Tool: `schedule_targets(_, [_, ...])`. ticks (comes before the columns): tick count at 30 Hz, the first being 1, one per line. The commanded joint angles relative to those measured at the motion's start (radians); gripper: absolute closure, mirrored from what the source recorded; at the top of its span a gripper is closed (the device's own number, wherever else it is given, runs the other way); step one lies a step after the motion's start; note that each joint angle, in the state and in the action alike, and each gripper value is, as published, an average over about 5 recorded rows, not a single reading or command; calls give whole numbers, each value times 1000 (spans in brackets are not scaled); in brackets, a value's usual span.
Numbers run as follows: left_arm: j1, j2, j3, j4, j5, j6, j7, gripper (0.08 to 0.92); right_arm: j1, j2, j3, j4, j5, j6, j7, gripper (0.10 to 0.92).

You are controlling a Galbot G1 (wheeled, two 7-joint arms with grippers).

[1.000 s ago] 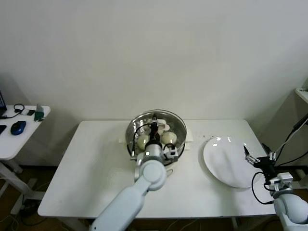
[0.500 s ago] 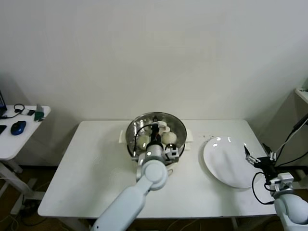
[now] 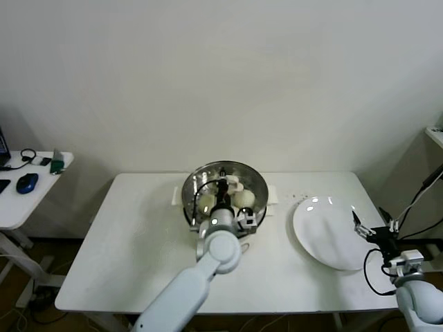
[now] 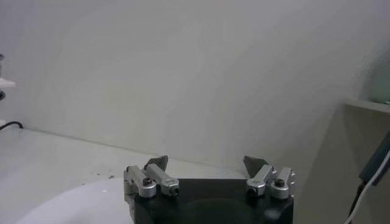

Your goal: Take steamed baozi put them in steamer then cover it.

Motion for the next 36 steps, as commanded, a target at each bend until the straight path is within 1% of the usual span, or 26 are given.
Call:
schedule_targets(1, [2,13,9,-13,-16,49,9,847,-3,1,4,2,-2,0,-5,203])
schedule_targets(4, [0,29,13,-38,-31,49,21,803,-3,0,5,2,-3,-2,-6,203])
schedule_targets(8, [-2,58,16,-92,-58,49,35,704,-1,0,3,1,-4,-5,-8,203])
schedule_targets(13, [10,105,10,-180,-90,49,52,539,2,0,1,4,-12,-24,-4,203])
schedule_targets(17, [36,141,10,-253,-140,49,73,409,5,0,0,11,-32,-71,14,203])
schedule_targets(24, [85,195,-7,-360,-220,49,81,219,16,0,-17,27,-67,-143,54,203])
schedule_targets(26, [97,217,-19,-392,-235,49,64,190,19,1,-20,34,-70,-147,58,203])
schedule_targets(30, [150,260,-66,-464,-308,49,6,178,18,5,-23,51,-59,-144,77,203])
schedule_targets(33, [218,298,-124,-524,-447,44,-80,177,13,9,-23,68,-46,-146,92,203])
schedule_targets(36, [302,336,-219,-586,-606,-6,-172,177,2,12,-22,85,-36,-142,90,203])
